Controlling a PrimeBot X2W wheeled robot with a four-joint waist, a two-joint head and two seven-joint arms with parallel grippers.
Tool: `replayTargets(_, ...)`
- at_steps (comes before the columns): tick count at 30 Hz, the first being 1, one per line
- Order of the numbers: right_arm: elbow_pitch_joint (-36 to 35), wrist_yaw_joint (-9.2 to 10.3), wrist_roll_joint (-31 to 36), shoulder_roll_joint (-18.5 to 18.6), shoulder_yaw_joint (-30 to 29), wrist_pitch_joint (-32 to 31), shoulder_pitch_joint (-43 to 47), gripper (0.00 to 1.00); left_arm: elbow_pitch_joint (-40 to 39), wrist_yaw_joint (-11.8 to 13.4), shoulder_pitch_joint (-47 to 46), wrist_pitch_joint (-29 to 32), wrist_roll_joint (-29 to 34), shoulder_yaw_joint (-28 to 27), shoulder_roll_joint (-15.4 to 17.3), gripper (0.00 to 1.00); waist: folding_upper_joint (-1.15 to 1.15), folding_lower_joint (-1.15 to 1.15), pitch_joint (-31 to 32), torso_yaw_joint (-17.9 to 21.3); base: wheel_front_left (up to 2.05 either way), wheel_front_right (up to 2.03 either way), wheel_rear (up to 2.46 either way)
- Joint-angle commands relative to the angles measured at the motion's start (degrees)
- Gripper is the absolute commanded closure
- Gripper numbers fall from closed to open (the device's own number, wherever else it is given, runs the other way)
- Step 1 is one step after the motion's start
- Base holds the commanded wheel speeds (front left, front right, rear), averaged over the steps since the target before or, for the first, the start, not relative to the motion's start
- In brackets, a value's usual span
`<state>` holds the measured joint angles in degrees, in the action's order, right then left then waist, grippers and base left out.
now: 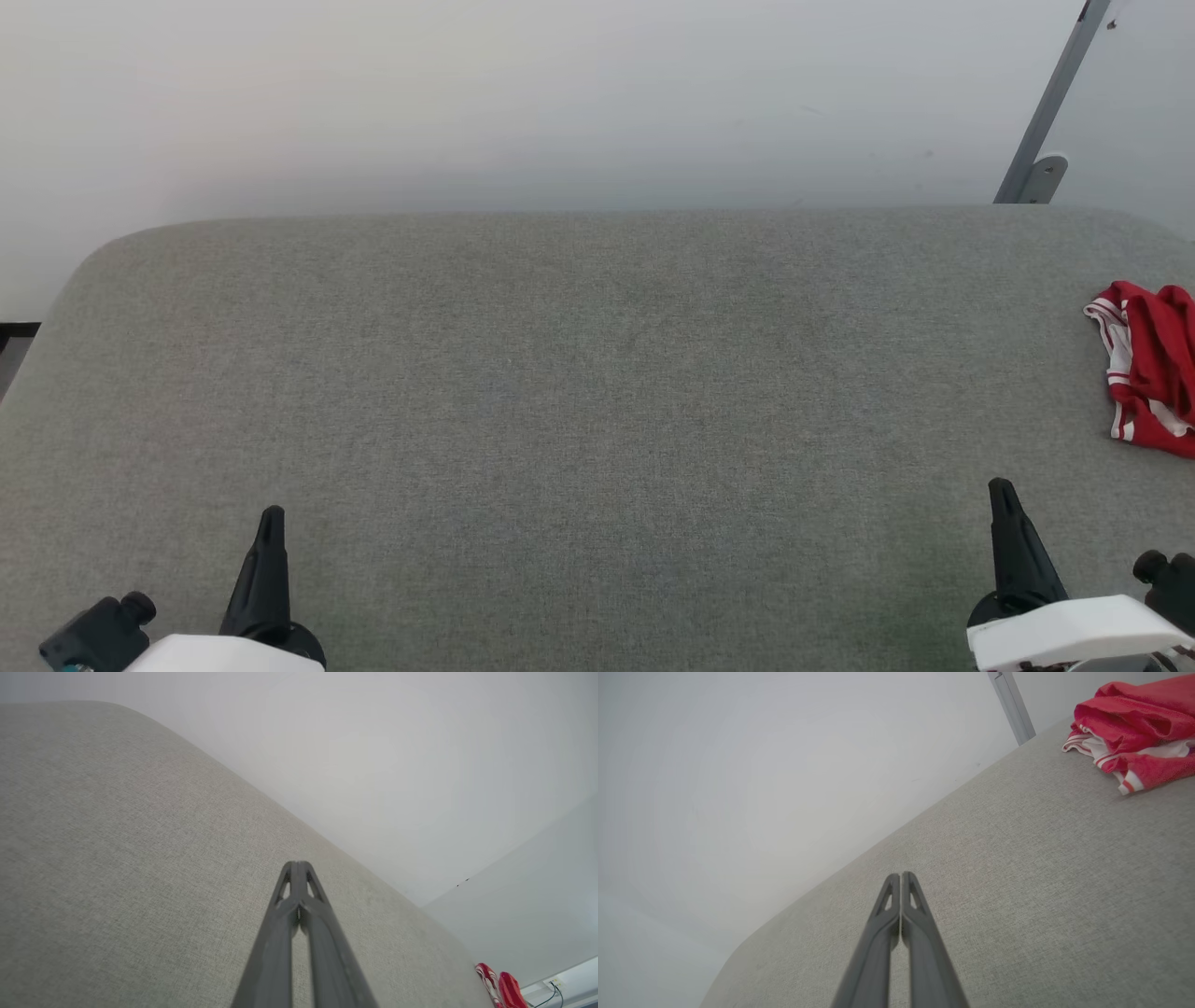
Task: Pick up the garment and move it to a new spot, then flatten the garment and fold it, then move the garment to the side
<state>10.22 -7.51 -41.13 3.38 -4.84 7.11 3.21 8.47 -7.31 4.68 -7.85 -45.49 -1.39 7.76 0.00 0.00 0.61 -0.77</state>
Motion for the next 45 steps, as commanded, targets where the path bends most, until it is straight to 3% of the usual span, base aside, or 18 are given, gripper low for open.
replayTargets(1,-0.5,0.0,-1.6,0.0,-0.1,-0.4,-1.4,1.0,-0.5,-0.1,-1.6,0.3,-1.5,-0.4,0.3,1.0,0.0,0.0,0.0,0.0,0.0,0.0,0.0)
replayTargets(19,0.7,0.01,-15.5,-0.1,-0.6,-4.1,-3.8,1.0,1.1,-0.1,-4.3,3.9,-14.7,-1.3,-0.8,1.0,0.0,0.0,-0.2,0.2,0.0,0.0,0.0)
replayTargets(45,1.9,0.01,-30.3,-0.3,-1.0,-8.1,-6.4,1.0,2.9,-0.2,-7.2,7.9,-28.5,-2.4,-2.1,1.0,0.0,0.0,-0.4,0.4,0.0,0.0,0.0)
